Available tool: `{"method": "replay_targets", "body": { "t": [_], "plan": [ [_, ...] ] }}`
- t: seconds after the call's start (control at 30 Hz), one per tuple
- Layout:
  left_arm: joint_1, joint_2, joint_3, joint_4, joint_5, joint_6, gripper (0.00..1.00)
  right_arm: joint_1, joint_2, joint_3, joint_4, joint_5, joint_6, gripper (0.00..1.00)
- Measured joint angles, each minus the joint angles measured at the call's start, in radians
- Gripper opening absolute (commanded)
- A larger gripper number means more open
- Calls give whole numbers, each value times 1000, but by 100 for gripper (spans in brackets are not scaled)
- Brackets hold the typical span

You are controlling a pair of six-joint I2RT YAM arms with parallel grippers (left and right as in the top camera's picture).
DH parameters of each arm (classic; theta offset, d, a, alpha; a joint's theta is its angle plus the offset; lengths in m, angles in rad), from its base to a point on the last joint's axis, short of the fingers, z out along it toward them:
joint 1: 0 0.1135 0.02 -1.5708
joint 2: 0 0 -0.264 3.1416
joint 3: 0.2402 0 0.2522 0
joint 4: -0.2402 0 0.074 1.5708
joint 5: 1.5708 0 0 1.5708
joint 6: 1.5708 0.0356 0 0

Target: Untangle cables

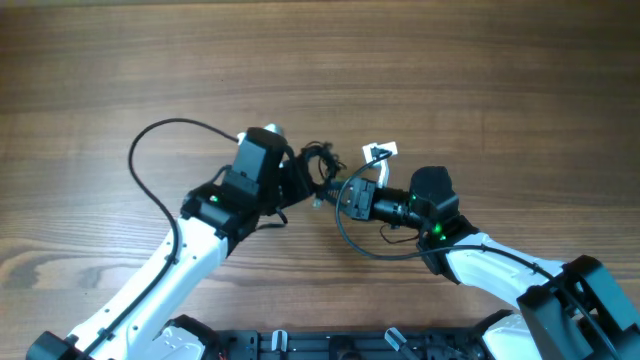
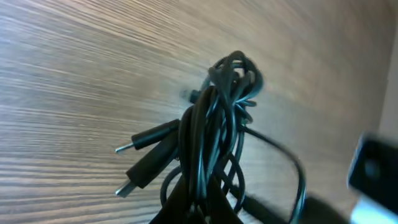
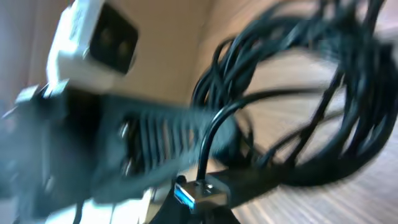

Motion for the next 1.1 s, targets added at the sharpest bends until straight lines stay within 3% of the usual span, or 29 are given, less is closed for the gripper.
{"method": "replay_targets", "body": {
  "t": [0.33,0.5,0.73,0.83,1.0,1.1],
  "plan": [
    [-27,0,0,-14,23,198,4,-69,0,0,-20,154,0,4],
    [-27,0,0,26,58,218,4,-72,0,4,-155,172,-22,5],
    [-27,0,-1,93,183,219,4,-2,0,4,-153,257,-26,5],
    [-27,2,-1,97,206,218,4,26,0,4,-123,285,-27,17],
    [-23,14,-1,119,219,218,4,34,0,3,-128,295,-44,49],
    [26,16,-1,130,222,185,4,2,1,4,-126,253,-52,58]
  ]
}}
